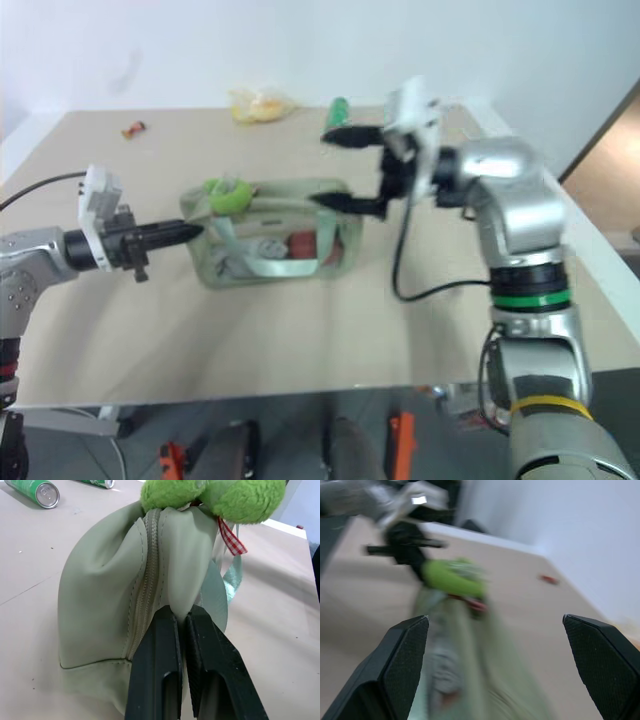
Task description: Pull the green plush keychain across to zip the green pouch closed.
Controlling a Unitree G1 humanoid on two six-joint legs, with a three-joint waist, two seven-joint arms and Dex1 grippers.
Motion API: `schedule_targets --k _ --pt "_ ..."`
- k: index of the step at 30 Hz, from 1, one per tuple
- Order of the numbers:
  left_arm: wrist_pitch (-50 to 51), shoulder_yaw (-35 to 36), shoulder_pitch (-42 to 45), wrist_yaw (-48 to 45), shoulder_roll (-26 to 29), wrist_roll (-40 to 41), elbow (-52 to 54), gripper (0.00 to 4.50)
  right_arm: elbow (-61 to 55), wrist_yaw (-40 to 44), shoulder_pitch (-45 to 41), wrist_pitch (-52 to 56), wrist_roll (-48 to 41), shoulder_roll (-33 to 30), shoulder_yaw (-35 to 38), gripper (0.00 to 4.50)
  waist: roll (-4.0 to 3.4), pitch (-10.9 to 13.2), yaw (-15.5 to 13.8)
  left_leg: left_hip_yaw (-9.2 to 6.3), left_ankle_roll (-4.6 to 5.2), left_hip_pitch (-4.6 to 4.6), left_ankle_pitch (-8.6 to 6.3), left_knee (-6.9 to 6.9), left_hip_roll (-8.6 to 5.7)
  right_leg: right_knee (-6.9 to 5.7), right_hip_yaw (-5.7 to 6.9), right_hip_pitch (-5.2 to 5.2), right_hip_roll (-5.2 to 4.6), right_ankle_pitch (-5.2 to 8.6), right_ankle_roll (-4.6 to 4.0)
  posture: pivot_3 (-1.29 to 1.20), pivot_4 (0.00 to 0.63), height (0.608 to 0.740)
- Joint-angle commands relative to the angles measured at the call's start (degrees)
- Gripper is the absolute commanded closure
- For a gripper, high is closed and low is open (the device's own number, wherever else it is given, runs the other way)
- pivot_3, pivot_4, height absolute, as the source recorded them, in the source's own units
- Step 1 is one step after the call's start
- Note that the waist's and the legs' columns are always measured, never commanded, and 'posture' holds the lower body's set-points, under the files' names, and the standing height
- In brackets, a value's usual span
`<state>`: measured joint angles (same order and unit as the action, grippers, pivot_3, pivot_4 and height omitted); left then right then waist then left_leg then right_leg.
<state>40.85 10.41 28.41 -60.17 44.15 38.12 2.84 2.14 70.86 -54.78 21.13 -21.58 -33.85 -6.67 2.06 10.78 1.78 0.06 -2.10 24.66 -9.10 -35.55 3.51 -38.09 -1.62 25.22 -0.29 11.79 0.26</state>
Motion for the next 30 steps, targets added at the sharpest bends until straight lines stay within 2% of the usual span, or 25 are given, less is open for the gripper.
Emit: schedule_targets --k 1,11,28,29,30 --pt "-0.5 -0.5 0.8 -0.1 -0.1 -0.1 0.9 4.50 -2.5 0.3 -2.3 -3.2 3.0 1.1 -3.0 0.05 0.00 0.0 -0.2 0.00 0.00 0.02 0.00 -0.01 0.00 0.01 0.00 0.00 -0.01 0.05 -0.08 0.00 0.150 0.740" --pt "-0.5 -1.1 1.1 1.0 -1.7 0.4 2.2 4.50 5.0 0.7 -7.8 -12.8 10.6 6.4 -9.0 0.05 0.00 0.0 -0.5 -0.01 0.00 0.01 0.00 -0.02 0.00 0.01 0.03 0.00 -0.01 0.06 -0.10 0.00 0.150 0.740" --pt "-0.9 -1.6 0.9 1.3 -2.8 -0.3 2.2 4.50 15.3 0.1 -12.4 -18.1 14.4 13.7 -9.6 0.05 0.01 0.0 -0.7 -0.02 0.00 0.04 0.00 -0.03 -0.01 0.02 0.06 -0.01 -0.05 0.05 -0.09 0.00 0.150 0.740" --pt "-0.8 -1.5 0.9 1.3 -2.8 -0.3 2.3 4.50 15.7 0.2 -12.4 -18.3 14.5 13.8 -9.6 0.56 0.00 0.0 -0.7 -0.02 0.00 0.04 0.00 -0.03 -0.01 0.02 0.06 -0.01 -0.05 0.05 -0.09 0.00 0.150 0.740" --pt "-0.7 -1.5 0.9 1.4 -2.8 -0.3 2.3 4.50 16.0 0.2 -12.5 -18.4 14.6 13.9 -9.6 0.81 0.01 0.0 -0.7 -0.02 0.00 0.04 0.00 -0.03 -0.01 0.02 0.06 -0.01 -0.05 0.05 -0.09 0.00 0.150 0.740"
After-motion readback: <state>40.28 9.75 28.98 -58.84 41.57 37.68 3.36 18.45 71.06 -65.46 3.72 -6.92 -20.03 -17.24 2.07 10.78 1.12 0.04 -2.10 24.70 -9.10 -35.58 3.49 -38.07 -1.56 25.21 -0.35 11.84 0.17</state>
